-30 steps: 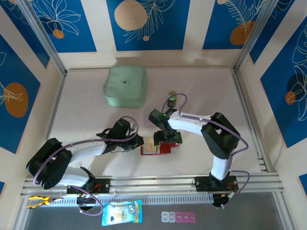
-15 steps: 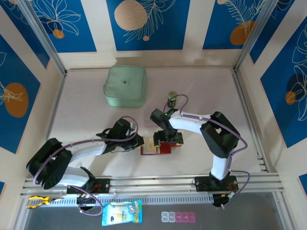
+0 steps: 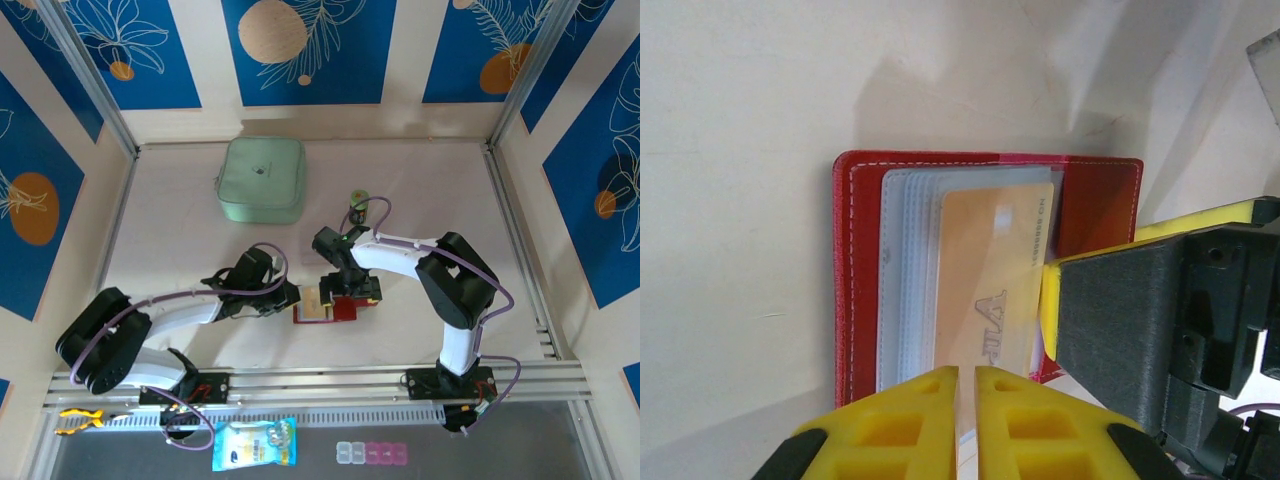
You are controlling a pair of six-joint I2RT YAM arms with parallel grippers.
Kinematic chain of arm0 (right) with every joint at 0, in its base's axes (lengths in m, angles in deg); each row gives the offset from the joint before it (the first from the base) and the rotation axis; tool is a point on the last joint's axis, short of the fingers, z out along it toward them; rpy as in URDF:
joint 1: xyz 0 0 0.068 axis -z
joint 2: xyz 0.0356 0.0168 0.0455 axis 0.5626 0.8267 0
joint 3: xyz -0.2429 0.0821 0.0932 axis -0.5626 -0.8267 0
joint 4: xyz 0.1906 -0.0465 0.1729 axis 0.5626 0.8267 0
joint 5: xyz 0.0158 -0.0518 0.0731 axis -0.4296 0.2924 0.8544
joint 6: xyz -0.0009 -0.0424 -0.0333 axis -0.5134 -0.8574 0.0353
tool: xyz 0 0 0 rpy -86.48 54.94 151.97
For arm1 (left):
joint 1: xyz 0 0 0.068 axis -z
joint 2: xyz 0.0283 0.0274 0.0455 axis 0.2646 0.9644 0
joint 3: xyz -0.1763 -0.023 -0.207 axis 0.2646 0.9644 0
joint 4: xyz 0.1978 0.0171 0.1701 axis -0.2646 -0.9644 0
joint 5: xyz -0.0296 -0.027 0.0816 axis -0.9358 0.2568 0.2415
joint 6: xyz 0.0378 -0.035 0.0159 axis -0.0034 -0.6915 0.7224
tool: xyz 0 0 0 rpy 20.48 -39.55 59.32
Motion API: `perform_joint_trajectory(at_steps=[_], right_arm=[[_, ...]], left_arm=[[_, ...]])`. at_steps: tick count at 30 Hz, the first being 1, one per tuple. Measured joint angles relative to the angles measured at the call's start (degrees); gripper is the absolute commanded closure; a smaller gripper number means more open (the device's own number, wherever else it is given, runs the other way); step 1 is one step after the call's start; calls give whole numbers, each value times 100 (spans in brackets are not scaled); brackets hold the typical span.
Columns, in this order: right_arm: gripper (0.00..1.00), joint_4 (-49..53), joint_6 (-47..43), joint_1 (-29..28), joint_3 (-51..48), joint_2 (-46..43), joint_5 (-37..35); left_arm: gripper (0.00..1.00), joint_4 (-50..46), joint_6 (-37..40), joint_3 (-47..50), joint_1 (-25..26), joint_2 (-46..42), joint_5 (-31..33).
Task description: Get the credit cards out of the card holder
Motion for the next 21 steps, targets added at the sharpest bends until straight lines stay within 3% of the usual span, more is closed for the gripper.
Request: perform_joint_trajectory(at_steps=[14, 18, 21], right_arm=[[4, 293, -20, -205, 326, -424, -129], [11, 289, -44, -208, 463, -636, -103], [24, 205, -44, -208, 476, -695, 42]], left_arm=[[89, -39, 2, -79, 2, 0, 2], [90, -26, 4, -79, 2, 70, 0], [93, -26, 7, -85, 2, 188, 0]])
